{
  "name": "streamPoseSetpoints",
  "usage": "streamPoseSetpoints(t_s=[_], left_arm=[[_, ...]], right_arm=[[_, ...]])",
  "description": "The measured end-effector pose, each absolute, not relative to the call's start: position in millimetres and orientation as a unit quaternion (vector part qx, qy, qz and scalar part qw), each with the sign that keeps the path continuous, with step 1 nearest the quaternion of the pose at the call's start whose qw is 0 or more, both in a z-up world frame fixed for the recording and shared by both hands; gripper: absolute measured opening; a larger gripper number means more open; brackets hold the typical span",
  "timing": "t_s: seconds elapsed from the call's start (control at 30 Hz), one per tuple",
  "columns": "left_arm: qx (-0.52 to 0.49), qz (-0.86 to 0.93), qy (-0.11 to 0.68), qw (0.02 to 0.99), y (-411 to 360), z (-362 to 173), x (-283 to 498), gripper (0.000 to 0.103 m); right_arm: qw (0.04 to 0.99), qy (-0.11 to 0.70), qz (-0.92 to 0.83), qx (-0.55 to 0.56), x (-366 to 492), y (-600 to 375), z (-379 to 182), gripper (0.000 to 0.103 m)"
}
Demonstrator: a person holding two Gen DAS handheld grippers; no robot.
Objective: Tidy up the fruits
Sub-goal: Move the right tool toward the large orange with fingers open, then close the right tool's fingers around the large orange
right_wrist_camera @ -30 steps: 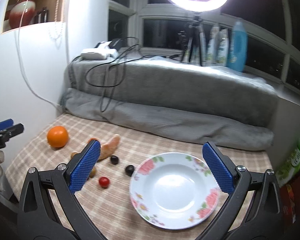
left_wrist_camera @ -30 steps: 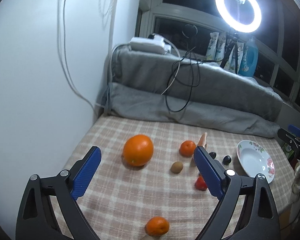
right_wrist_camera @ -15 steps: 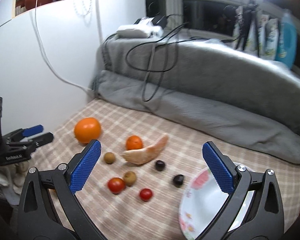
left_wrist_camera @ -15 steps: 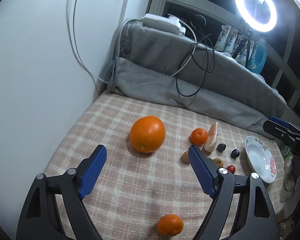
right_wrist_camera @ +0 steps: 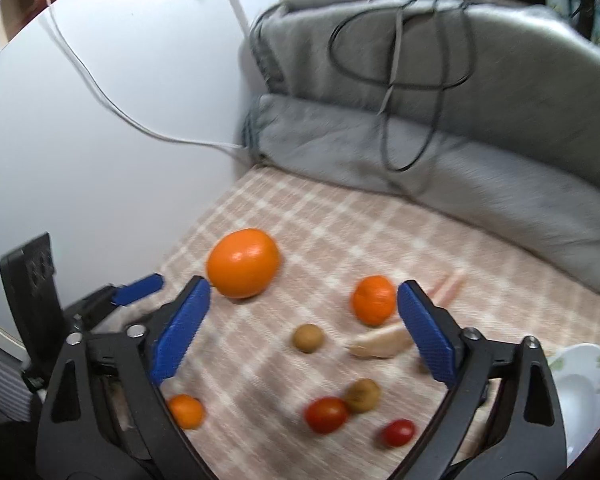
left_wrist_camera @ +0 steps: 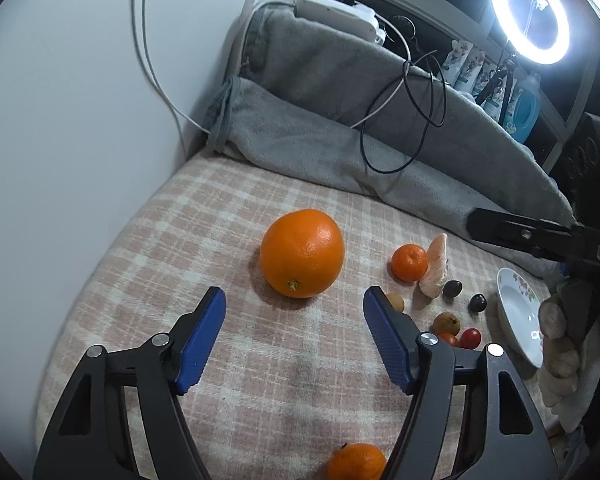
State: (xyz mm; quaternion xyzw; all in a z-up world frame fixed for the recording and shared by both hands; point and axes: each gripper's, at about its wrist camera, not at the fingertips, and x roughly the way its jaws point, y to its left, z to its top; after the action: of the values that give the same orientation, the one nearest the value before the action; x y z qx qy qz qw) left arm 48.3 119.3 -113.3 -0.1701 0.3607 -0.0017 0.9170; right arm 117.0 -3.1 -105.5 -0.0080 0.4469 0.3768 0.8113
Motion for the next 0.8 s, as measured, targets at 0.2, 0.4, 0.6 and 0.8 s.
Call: streamPoseSetpoints(t_s=[0.2, 0.4, 0.6, 0.8], left_arm=[[-0.18, -0.007, 0.373, 0.91, 125.3, -125.3, 59.2, 0.069], [-0.194, -0.015, 0.385, 0.902, 129.7, -135.9, 68.7, 0.065], [-0.196, -0.023, 0.39, 0.9, 127.8, -139.4, 77.6, 0.065], [-0.2, -0.029, 0.396, 0.896, 127.6, -143.3, 83.7, 0.065]], right_arm=[[0.787, 0.48, 0.388, 0.008, 132.1, 22.0, -120.6, 0.093], [0.762, 0.508, 0.4, 0.027, 148.9, 42.5, -132.2, 0.091], [0.738, 0.535, 0.408, 0.048, 163.5, 59.9, -145.0, 0.085], [0.723, 0.553, 0.41, 0.06, 171.6, 68.8, -156.8, 0.082]])
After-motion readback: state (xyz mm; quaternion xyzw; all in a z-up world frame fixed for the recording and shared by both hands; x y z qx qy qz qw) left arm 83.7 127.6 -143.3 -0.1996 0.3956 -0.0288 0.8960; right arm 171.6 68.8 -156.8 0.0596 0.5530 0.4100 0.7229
